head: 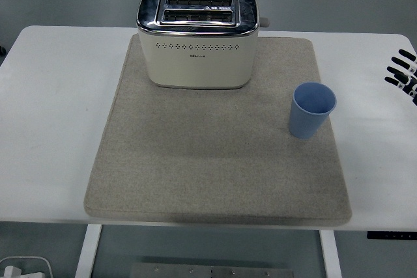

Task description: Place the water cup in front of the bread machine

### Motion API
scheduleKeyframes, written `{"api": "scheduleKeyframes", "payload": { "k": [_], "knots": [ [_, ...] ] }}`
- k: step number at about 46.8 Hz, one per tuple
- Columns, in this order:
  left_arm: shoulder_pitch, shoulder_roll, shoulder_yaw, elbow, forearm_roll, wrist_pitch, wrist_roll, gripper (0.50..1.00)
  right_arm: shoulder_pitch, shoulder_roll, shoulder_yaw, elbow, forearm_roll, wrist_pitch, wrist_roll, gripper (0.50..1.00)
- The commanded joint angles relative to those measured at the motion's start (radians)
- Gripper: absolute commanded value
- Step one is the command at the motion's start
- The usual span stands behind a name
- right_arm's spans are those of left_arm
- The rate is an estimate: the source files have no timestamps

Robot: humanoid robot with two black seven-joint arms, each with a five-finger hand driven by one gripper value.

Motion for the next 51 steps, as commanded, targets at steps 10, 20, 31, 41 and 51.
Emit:
{"api": "scheduleKeyframes", "payload": {
  "k": [10, 20, 31, 41, 51],
  "knots": [
    [0.0, 0.0, 0.0, 0.0, 0.0, 0.001, 0.0, 1.0, -0.036, -0.007, 0.002, 0.0, 0.002, 0.0, 0.031, 0.928],
    [0.0, 0.0, 0.0, 0.0, 0.0, 0.0, 0.0, 1.0, -0.035, 0.003, 0.007, 0.021, 0.002, 0.0, 0.031, 0.928],
    [0.0, 0.0, 0.0, 0.0, 0.0, 0.0, 0.0, 1.0, -0.024, 0.01, 0.008, 0.04, 0.005, 0.0, 0.025, 0.928],
    [0.0, 0.0, 0.0, 0.0, 0.0, 0.0, 0.0, 1.0, -0.009, 0.013, 0.008, 0.077, 0.011, 0.0, 0.023, 0.928],
    [0.0, 0.0, 0.0, 0.0, 0.0, 0.0, 0.0, 1.0, 0.053, 0.012, 0.005, 0.02, 0.012, 0.0, 0.029, 0.93]
  ]
}}
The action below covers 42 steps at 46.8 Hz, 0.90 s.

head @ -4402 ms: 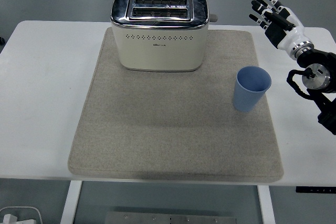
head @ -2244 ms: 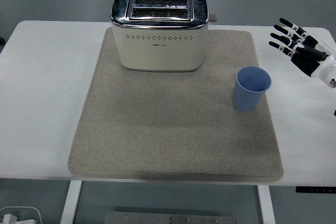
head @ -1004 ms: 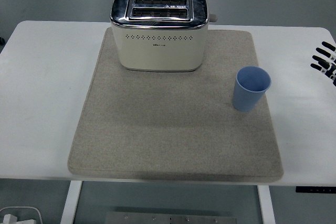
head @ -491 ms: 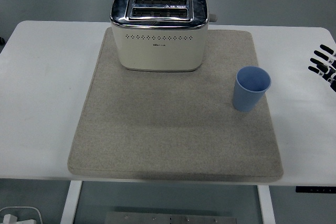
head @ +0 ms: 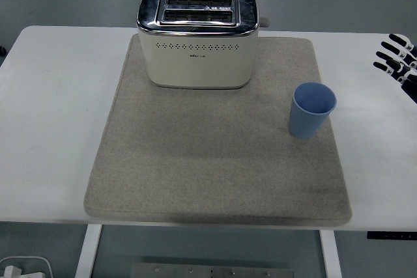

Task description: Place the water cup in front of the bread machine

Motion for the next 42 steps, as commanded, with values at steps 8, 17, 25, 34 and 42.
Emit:
{"api": "scheduleKeyframes", "payload": {
  "k": [8, 17, 25, 34, 42],
  "knots": [
    [0.0, 0.0, 0.0, 0.0, 0.0, 0.0, 0.0, 1.0, 0.042, 0.0, -0.001, -0.033, 0.002, 0.0, 0.006, 0.928],
    [0.0, 0.0, 0.0, 0.0, 0.0, 0.0, 0.0, 1.0, 0.042, -0.035, -0.004, -0.024, 0.005, 0.0, 0.004, 0.926],
    [0.0, 0.0, 0.0, 0.0, 0.0, 0.001, 0.0, 1.0, 0.023, -0.084, -0.002, 0.036, -0.008, 0.0, 0.004, 0.921],
    [0.0, 0.0, 0.0, 0.0, 0.0, 0.001, 0.0, 1.0, -0.04, -0.198, 0.001, 0.213, -0.012, 0.0, 0.027, 0.924],
    [0.0, 0.0, 0.0, 0.0, 0.0, 0.0, 0.0, 1.0, -0.057, -0.201, -0.002, 0.239, -0.038, 0.0, 0.027, 0.924]
  ]
}}
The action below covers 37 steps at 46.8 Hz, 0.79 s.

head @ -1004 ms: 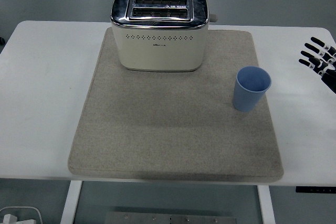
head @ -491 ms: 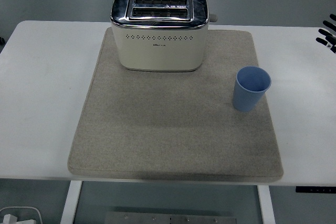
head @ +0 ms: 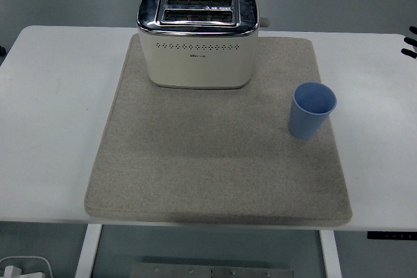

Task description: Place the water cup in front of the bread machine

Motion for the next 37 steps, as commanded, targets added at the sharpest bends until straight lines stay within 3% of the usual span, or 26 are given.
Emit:
{"api": "scheduleKeyframes", "payload": {
  "k": [1, 13, 37],
  "knots": [
    [-0.001, 0.0, 0.0, 0.0, 0.0, 0.0, 0.0, 1.0, -0.013, 0.002, 0.0, 0.017, -0.028, 0.0, 0.0, 0.924],
    [-0.001, 0.0, 0.0, 0.0, 0.0, 0.0, 0.0, 1.0, -0.036, 0.041, 0.003, 0.06, -0.054, 0.0, 0.006, 0.924],
    [-0.001, 0.0, 0.0, 0.0, 0.0, 0.0, 0.0, 1.0, -0.04, 0.199, 0.018, 0.062, -0.23, 0.0, 0.081, 0.926]
  ]
}}
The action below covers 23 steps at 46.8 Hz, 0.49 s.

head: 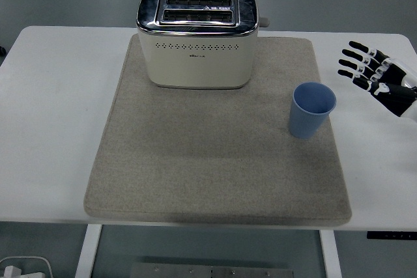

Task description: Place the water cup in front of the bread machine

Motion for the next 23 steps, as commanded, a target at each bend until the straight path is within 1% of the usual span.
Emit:
{"api": "scheduleKeyframes", "payload": {
  "k": [1, 7, 11, 17, 23],
  "knots": [
    [0.001, 0.0, 0.0, 0.0, 0.0, 0.0, 0.0, 1.0, -0.004, 0.021, -0.002, 0.0, -0.027, 0.0, 0.02, 0.926],
    [-0.001, 0.0, 0.0, 0.0, 0.0, 0.0, 0.0, 1.0, -0.016, 0.034, 0.0, -0.003, -0.058, 0.0, 0.03, 0.926],
    [0.001, 0.0, 0.0, 0.0, 0.0, 0.002, 0.0, 1.0, -0.017, 0.039, -0.002, -0.006, -0.074, 0.0, 0.05, 0.926],
    [-0.001, 0.0, 0.0, 0.0, 0.0, 0.0, 0.0, 1.0, -0.019, 0.064, -0.002, -0.011, -0.13, 0.0, 0.07, 0.926],
    [-0.001, 0.0, 0.0, 0.0, 0.0, 0.0, 0.0, 1.0, -0.028, 0.067, -0.006, -0.015, -0.153, 0.0, 0.098, 0.926]
  ]
}}
